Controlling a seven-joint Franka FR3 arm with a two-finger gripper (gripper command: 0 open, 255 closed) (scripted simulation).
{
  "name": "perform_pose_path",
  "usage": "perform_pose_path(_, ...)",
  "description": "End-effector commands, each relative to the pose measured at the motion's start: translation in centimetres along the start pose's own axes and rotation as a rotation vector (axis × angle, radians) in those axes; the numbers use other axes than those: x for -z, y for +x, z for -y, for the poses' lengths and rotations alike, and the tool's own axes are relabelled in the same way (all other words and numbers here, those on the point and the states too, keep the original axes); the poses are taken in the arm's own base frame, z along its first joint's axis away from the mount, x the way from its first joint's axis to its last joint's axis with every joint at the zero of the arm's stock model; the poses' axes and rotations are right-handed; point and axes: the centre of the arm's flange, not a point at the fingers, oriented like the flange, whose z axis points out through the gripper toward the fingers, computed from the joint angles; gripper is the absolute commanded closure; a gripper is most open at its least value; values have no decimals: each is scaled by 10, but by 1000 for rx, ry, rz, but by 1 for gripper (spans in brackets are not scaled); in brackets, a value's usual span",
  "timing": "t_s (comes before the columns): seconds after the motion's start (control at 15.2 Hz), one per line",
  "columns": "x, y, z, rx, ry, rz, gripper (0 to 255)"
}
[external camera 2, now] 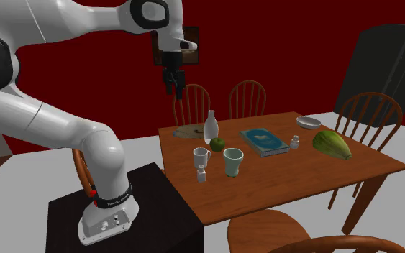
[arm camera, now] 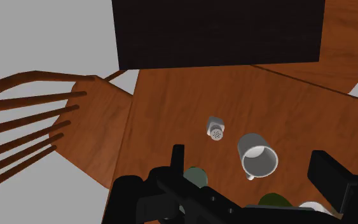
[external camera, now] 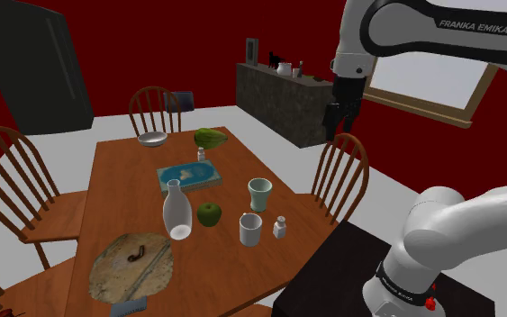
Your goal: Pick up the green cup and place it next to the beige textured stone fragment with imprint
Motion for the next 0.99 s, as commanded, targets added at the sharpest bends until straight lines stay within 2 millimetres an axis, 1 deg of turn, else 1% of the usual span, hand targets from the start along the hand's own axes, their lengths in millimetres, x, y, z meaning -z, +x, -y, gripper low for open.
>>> perform_pose_path(0.0, 0, 0, 0, 0, 0, 0, 0)
perform_pose_path(0.92, -129, 137, 23, 36, -45, 40, 0)
